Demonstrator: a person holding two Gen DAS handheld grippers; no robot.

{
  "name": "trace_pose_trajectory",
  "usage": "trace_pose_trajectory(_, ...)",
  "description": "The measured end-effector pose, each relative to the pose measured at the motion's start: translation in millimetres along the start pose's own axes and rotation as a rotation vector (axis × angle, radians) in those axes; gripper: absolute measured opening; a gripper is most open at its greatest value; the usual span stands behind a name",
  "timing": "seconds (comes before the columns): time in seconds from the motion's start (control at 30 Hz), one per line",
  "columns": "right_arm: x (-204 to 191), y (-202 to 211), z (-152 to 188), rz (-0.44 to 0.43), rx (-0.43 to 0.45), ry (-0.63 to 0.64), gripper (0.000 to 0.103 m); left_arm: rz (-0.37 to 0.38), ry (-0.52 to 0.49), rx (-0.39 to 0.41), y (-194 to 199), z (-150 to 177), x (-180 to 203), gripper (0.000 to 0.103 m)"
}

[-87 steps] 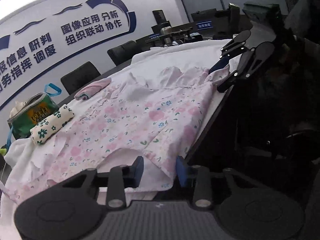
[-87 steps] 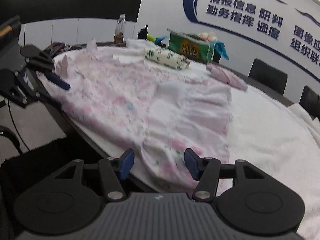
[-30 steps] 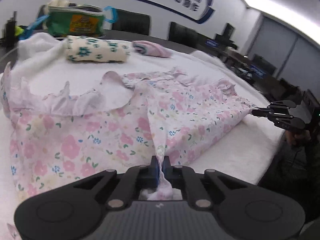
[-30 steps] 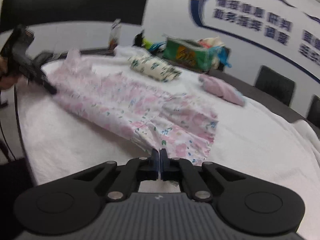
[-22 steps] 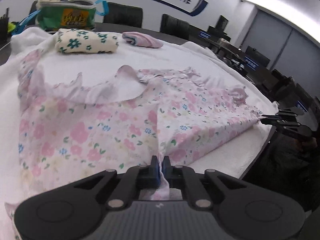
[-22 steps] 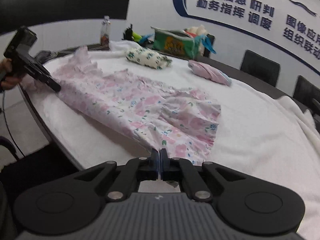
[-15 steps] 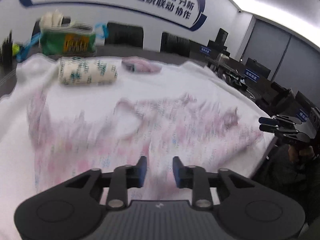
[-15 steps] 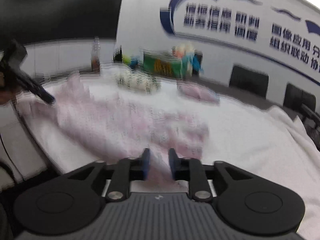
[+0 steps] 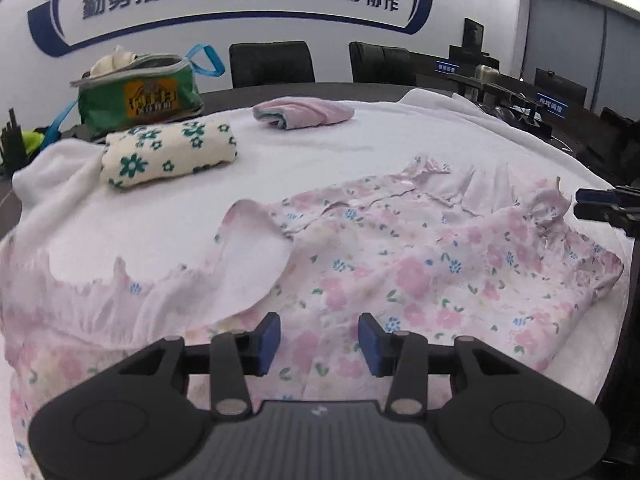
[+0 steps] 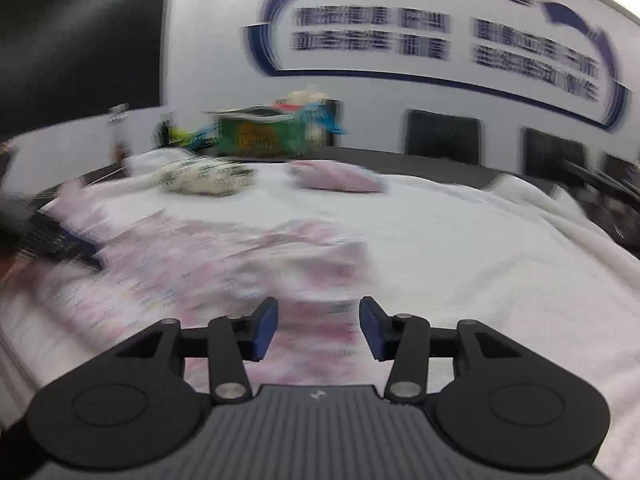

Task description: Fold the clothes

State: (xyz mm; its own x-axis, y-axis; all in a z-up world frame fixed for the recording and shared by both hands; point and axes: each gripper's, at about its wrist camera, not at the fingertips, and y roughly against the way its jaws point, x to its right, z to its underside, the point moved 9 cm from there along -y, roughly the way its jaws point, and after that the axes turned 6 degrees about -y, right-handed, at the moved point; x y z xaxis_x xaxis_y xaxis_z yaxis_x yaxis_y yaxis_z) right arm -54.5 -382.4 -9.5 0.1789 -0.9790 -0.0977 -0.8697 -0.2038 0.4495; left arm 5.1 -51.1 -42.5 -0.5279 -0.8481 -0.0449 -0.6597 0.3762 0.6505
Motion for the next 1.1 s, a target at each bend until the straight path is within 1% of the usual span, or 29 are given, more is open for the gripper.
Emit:
trace_pose_trajectory(0.03,9,-5,1,0.032,-0.023,-0.024,0.046,-0.01,-0.002,0.011,2,3,0,0.037)
trace_pose_trajectory(0.1,21,-9,5,0.1,-0.065,-0.027,0.046,-0.029,-0.011,0.025,5,7,0,0.036)
trace_pose_trajectory(0.13,22,-3,4,0.098,-0.046,-0.013,0.046,-0.034,-0.004,0.027,7,8,-1,0.034)
trace_pose_trajectory(0.17,18,6,2,0.067,-0.017,0.001,0.046,-0.038,0.004,0.028,8,8,-2,0.03)
trace_pose_trajectory(0.23,1,22,2,-0.038,-0.003,0.056,0.046,-0.042,0.022,0.032,11,10,-4,0.027)
trace_pose_trajectory(0.27,-12,29,5,-0.091,-0.014,0.124,0.046,-0.039,0.033,0.035,11,10,-6,0.026)
trace_pose_trajectory(0.33,-35,39,15,-0.156,-0.048,0.283,0.046,-0.036,0.037,0.045,11,11,-7,0.026)
trace_pose_trajectory(0.4,-51,38,25,-0.185,-0.103,0.399,0.045,-0.039,0.034,0.054,11,12,-6,0.026)
trace_pose_trajectory(0.43,-55,32,28,-0.192,-0.132,0.423,0.045,-0.039,0.034,0.057,11,12,-6,0.026)
trace_pose_trajectory(0.47,-57,25,31,-0.196,-0.167,0.444,0.041,-0.04,0.034,0.059,12,12,-6,0.026)
trace_pose_trajectory(0.5,-59,17,34,-0.196,-0.201,0.468,0.022,-0.039,0.034,0.061,12,12,-6,0.026)
trace_pose_trajectory(0.53,-61,8,36,-0.182,-0.23,0.499,0.012,-0.037,0.033,0.062,12,12,-6,0.027)
trace_pose_trajectory(0.57,-62,2,37,-0.162,-0.245,0.534,0.009,-0.035,0.034,0.063,12,13,-6,0.027)
trace_pose_trajectory(0.63,-66,-5,40,-0.128,-0.249,0.603,0.006,-0.031,0.038,0.067,12,13,-7,0.027)
trace_pose_trajectory(0.7,-65,-8,46,-0.096,-0.264,0.658,0.006,-0.03,0.041,0.073,13,14,-7,0.027)
trace_pose_trajectory(0.73,-62,-10,46,-0.072,-0.28,0.662,0.006,-0.03,0.044,0.074,14,14,-7,0.027)
trace_pose_trajectory(0.8,-52,-11,42,-0.043,-0.304,0.632,0.008,-0.005,0.085,0.043,21,14,-10,0.025)
trace_pose_trajectory(0.83,-50,-4,35,-0.063,-0.293,0.603,0.009,0.034,0.12,0.027,29,11,-13,0.025)
trace_pose_trajectory(0.87,-50,3,27,-0.082,-0.275,0.576,0.015,0.085,0.154,0.027,38,5,-17,0.026)
trace_pose_trajectory(0.9,-50,9,16,-0.1,-0.232,0.554,0.026,0.111,0.185,0.033,45,-9,-24,0.026)
trace_pose_trajectory(0.93,-49,16,1,-0.116,-0.176,0.527,0.034,0.125,0.217,0.037,51,-25,-33,0.027)
trace_pose_trajectory(0.97,-48,22,-15,-0.132,-0.118,0.497,0.046,0.139,0.25,0.042,57,-42,-42,0.032)
trace_pose_trajectory(1.0,-48,19,-34,-0.143,-0.065,0.457,0.05,0.136,0.271,0.045,56,-61,-50,0.036)
trace_pose_trajectory(1.03,-46,10,-52,-0.144,-0.032,0.415,0.052,0.119,0.266,0.046,49,-81,-58,0.046)
trace_pose_trajectory(1.07,-44,-3,-70,-0.138,-0.009,0.37,0.057,0.091,0.244,0.043,35,-100,-66,0.052)
trace_pose_trajectory(1.1,-42,-24,-85,-0.121,-0.016,0.325,0.061,0.059,0.225,0.029,17,-114,-73,0.052)
